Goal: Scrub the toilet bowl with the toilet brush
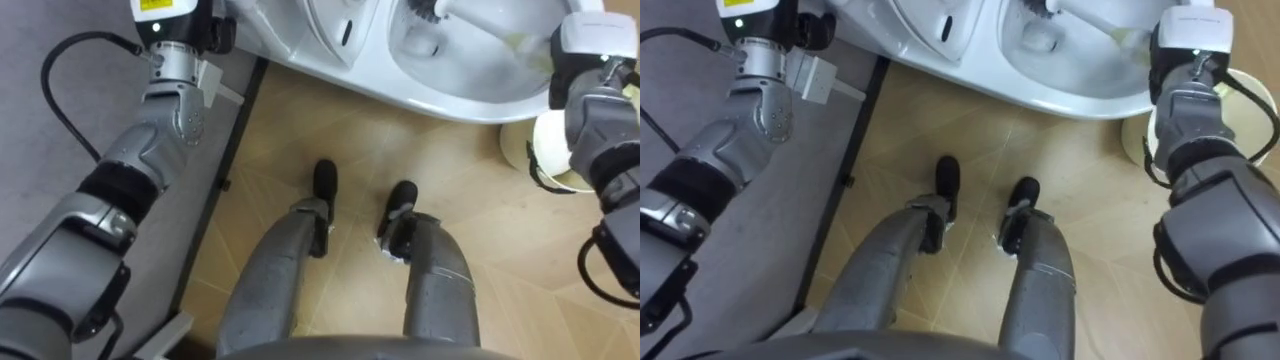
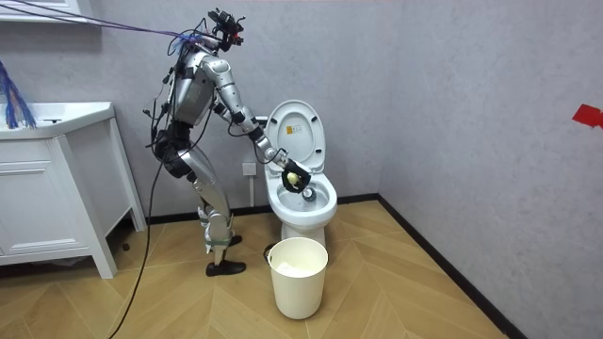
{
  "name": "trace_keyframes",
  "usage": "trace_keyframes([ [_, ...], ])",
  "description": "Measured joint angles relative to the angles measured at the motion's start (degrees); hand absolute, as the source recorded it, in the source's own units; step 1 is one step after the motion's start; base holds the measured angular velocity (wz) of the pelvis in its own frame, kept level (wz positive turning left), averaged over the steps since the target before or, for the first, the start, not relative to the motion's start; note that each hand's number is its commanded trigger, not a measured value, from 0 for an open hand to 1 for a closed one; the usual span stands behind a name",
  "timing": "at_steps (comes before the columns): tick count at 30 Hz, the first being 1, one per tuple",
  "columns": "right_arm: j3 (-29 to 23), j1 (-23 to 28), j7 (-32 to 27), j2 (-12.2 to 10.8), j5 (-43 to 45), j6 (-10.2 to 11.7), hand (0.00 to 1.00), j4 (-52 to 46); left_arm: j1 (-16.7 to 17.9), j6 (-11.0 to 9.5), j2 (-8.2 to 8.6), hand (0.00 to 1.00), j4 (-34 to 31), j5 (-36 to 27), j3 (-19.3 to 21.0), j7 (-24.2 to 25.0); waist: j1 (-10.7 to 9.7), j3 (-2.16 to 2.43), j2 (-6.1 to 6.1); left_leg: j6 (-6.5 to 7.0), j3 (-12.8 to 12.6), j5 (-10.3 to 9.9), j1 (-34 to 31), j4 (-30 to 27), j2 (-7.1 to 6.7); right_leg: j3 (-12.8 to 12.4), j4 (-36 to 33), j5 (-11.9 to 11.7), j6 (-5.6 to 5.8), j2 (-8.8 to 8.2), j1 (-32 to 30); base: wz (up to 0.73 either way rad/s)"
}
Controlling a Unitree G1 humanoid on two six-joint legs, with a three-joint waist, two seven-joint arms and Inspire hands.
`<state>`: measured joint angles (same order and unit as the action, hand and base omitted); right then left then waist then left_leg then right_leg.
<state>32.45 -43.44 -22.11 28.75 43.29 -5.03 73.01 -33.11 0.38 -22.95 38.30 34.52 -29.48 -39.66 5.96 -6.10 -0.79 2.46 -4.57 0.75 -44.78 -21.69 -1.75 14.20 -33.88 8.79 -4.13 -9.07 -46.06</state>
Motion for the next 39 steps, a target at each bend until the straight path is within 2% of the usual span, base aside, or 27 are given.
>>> trace_keyframes([
  [5, 0.2, 1.1, -0.3, -0.3, 0.1, -0.3, 1.00, -0.8, -0.4, 0.1, -0.24, 0.00, 0.4, 0.0, -0.7, 0.3, 0.0, 0.06, -0.02, 0.02, -0.1, 0.0, 0.0, -0.2, -0.09, 0.2, 0.4, -0.4, 0.06, 0.17, 0.3, -0.01],
  [7, 1.3, 2.4, 0.0, -0.6, 0.4, -0.9, 1.00, -1.9, -0.6, 0.2, -0.13, 0.00, 0.9, 0.2, -1.0, 0.5, 0.7, 0.16, -0.37, 0.02, 0.0, 0.0, 0.2, -0.2, 0.15, 0.4, 1.4, -0.9, 0.02, 0.69, 0.9, -0.08],
  [10, 4.7, 5.3, 1.4, -2.6, 1.8, -2.1, 1.00, -2.0, -0.2, 0.5, 0.19, 0.00, 1.3, 1.3, -1.6, 2.7, 1.2, 0.32, -1.30, 0.07, 0.1, -0.1, 1.9, 0.3, 0.81, 0.3, 4.1, -1.8, 0.34, 2.19, 3.5, -0.09],
  [13, 4.5, 9.4, 2.6, -3.4, 2.7, -4.1, 1.00, -1.9, 0.5, 1.0, 2.60, 0.00, 1.5, 1.2, -1.7, 4.4, 2.4, 0.59, -3.02, 0.38, 0.0, -0.5, 3.5, 1.2, 0.91, 0.7, 6.0, -2.2, 1.04, 2.42, 5.6, -0.07],
  [14, 4.4, 10.5, 2.7, -3.8, 2.7, -5.0, 1.00, -1.9, 1.5, 1.2, 3.52, 0.00, 1.5, 1.4, -1.1, 4.7, 2.3, 0.89, -3.87, 0.60, -0.2, -0.6, 4.2, 1.4, 0.92, 0.6, 6.4, -2.3, 1.19, 2.42, 6.3, -0.06],
  [15, 4.4, 11.1, 2.7, -3.9, 2.6, -5.1, 1.00, -2.0, 2.1, 1.3, 3.90, 0.00, 1.6, 1.4, -0.9, 5.0, 2.2, 1.01, -4.16, 0.74, -0.5, -0.6, 4.7, 1.5, 0.89, 0.3, 6.5, -2.3, 1.21, 2.35, 6.7, -0.10],
  [17, 4.4, 13.3, 2.7, -4.3, 2.7, -5.4, 1.00, -2.0, 4.7, 1.2, 4.38, 0.00, 1.3, 1.1, -0.5, 6.2, 1.9, 1.76, -5.65, 1.16, -0.8, -0.9, 7.3, 2.6, 0.83, 0.1, 7.7, -2.2, 1.70, 2.38, 9.2, -0.08],
  [19, 4.4, 15.0, 2.8, -4.6, 2.9, -5.6, 1.00, -2.1, 5.7, 0.8, 4.39, 0.00, 1.3, 1.0, 0.0, 8.3, 1.7, 1.95, -5.93, 1.17, -1.0, -1.1, 9.5, 3.6, 0.84, 0.0, 8.5, -2.0, 1.93, 2.44, 11.2, -0.02],
  [22, 4.4, 18.2, 2.4, -5.3, 4.5, -5.8, 1.00, -2.0, 8.1, 0.8, 4.36, 0.00, 1.1, 1.2, 0.2, 10.3, 1.0, 2.06, -5.92, 0.92, -0.9, -1.7, 13.2, 4.7, 0.67, -0.1, 10.3, -1.8, 2.16, 3.06, 15.3, 0.00],
  [23, 4.4, 19.6, 2.3, -5.5, 5.8, -5.9, 1.00, -2.5, 9.4, 0.9, 4.35, 0.00, 1.0, 1.2, 0.2, 10.6, 0.5, 2.25, -5.69, 0.84, -0.9, -2.0, 14.7, 5.0, 0.57, -0.5, 10.3, -1.4, 2.33, 3.12, 16.6, 0.00],
  [27, 4.4, 25.6, 2.2, -5.6, 9.0, -6.3, 1.00, -4.4, 16.0, 1.0, 4.42, 0.00, 0.8, 1.5, 0.8, 11.3, -1.4, 3.88, -5.01, 0.56, -1.2, -3.3, 20.2, 6.4, 0.47, -0.7, 11.5, 0.0, 2.69, 3.25, 21.9, -0.01],
  [28, 4.4, 26.5, 2.2, -5.6, 9.2, -6.3, 1.00, -4.3, 16.9, 1.0, 4.53, 0.00, 0.8, 1.8, 0.9, 11.6, -1.5, 4.02, -4.63, 0.54, -1.3, -3.3, 21.1, 6.8, 0.44, -0.6, 11.9, 0.1, 2.71, 3.21, 22.8, -0.04],
  [30, 4.4, 30.0, 2.3, -5.5, 9.4, -6.6, 1.00, -4.5, 20.5, 1.6, 4.60, 0.00, 0.5, 5.2, 1.4, 13.2, -1.4, 5.54, -3.39, 0.39, -1.6, -3.4, 24.3, 8.3, 0.49, 0.0, 13.9, 0.3, 2.75, 3.33, 26.4, 0.03],
  [33, 4.4, 33.9, 2.9, -5.4, 9.5, -7.1, 1.00, -5.8, 23.6, 2.0, 4.52, 0.00, -0.6, 7.0, 1.4, 14.7, -1.0, 5.75, -2.05, 0.10, -1.6, -4.2, 28.5, 9.1, 0.90, 0.1, 16.6, 0.6, 2.97, 4.22, 31.6, 0.12],
  [35, 4.0, 36.1, 3.8, -5.4, 9.7, -7.1, 1.00, -7.5, 26.8, 2.0, 4.10, 0.00, -2.6, 7.2, 1.9, 14.9, -0.9, 6.20, -1.09, -0.21, -1.5, -4.9, 30.2, 9.2, 1.06, 0.0, 17.7, 0.8, 3.01, 4.66, 33.7, 0.00],
  [39, 0.5, 40.0, 5.6, -5.9, 10.2, -7.1, 1.00, -8.2, 32.5, 1.8, 4.22, 0.00, -4.1, 9.1, 4.1, 15.2, -0.9, 6.48, -0.39, -0.52, -1.2, -5.5, 35.0, 11.1, 1.07, 0.5, 20.5, 1.0, 3.25, 5.20, 39.1, 0.02],
])
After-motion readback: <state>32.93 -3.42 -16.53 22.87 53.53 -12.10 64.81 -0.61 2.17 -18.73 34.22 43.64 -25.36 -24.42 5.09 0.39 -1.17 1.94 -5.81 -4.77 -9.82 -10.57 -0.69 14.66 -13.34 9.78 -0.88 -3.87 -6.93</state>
